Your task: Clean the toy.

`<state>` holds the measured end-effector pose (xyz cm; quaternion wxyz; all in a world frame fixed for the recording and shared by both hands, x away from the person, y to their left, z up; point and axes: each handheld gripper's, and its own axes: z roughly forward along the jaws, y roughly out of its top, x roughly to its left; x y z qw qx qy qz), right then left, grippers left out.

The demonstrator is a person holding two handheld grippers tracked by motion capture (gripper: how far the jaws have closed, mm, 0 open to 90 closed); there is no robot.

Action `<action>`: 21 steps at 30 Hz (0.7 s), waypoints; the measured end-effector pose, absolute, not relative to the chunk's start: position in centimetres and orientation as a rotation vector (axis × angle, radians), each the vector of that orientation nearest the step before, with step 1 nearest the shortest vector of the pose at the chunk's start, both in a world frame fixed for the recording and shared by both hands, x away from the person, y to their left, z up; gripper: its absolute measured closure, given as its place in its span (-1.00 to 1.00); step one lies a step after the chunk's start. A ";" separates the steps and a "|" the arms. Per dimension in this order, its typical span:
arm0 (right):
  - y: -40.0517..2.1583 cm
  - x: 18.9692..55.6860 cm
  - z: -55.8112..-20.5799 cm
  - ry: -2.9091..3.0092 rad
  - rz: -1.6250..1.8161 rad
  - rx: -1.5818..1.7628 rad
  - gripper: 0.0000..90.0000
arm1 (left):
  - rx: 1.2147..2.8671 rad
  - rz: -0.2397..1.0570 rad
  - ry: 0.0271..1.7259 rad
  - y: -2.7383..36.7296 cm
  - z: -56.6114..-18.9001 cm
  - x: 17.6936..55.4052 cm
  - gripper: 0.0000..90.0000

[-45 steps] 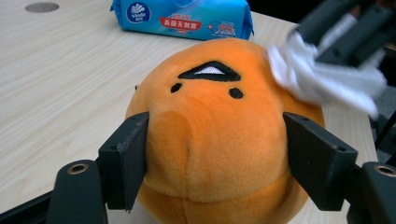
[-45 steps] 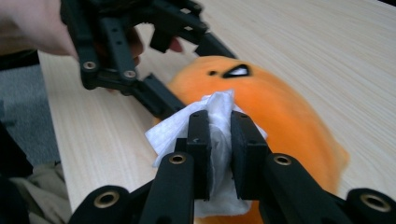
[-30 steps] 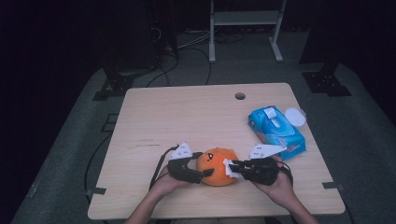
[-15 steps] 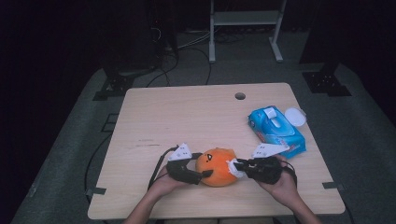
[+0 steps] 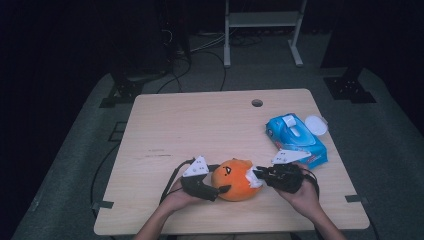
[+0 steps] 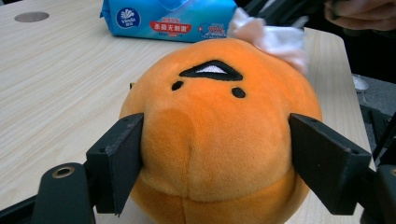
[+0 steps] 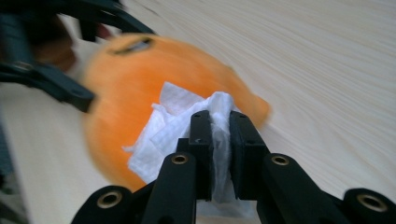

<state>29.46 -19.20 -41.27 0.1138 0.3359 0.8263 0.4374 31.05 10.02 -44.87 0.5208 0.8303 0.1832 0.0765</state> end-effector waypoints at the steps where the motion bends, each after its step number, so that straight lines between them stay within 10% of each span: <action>1: -18.9 29.3 -41.1 2.427 1.302 0.969 0.77 | 1.991 0.186 0.440 10.0 -44.8 31.0 -0.53; 14: -17.8 28.9 -40.7 2.360 1.273 0.913 0.76 | 1.955 0.194 0.422 9.9 -44.5 30.8 -0.71; 21: -17.7 28.8 -40.3 2.339 1.363 0.945 0.77 | 1.981 0.242 0.301 8.5 -44.4 29.8 -0.47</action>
